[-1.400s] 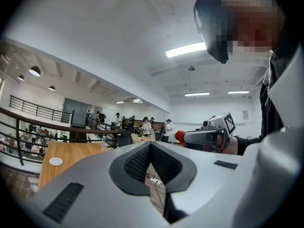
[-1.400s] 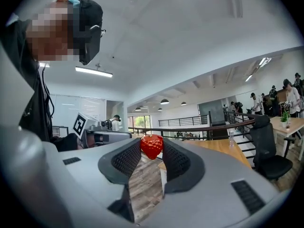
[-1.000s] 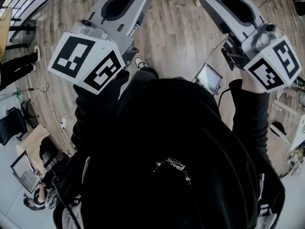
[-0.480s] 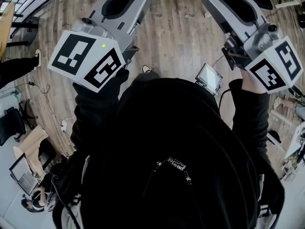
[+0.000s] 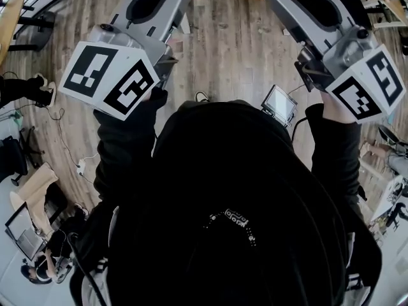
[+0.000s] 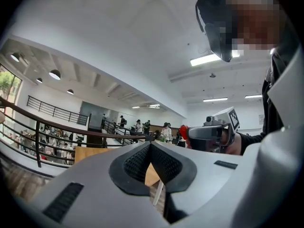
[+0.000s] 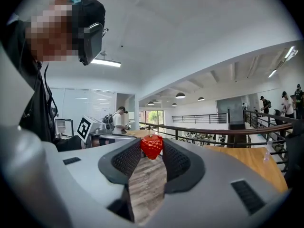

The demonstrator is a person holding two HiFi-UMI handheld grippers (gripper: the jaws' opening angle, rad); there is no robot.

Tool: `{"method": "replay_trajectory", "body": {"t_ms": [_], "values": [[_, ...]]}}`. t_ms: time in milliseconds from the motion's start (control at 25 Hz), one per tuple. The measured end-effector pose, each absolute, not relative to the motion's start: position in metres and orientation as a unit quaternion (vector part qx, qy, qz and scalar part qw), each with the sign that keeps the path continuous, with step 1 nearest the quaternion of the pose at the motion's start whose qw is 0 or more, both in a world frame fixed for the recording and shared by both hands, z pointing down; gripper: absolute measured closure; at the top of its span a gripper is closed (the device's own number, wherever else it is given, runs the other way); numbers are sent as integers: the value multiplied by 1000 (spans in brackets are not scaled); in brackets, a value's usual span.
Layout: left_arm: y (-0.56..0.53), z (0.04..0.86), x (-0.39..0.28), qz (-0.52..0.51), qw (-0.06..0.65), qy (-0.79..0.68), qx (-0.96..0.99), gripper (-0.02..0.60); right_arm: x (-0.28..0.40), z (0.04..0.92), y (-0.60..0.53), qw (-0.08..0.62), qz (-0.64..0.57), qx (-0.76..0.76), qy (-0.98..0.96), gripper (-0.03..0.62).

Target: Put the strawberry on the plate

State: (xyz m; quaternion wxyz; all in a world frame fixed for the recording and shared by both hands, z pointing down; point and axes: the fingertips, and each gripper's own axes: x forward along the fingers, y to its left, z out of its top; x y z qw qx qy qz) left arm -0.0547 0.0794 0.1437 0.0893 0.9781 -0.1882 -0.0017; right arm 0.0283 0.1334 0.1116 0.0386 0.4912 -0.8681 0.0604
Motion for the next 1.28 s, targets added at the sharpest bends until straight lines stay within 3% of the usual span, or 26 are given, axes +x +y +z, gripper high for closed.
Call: {"method": "replay_trajectory", "body": {"t_ms": [520, 1280], "values": [[64, 166, -68, 4, 103, -202, 974, 577, 21, 133, 110, 40, 80, 473, -877, 444], [-36, 166, -16, 18, 100, -221, 970, 577, 73, 131, -4, 25, 81, 454, -887, 444]]}}
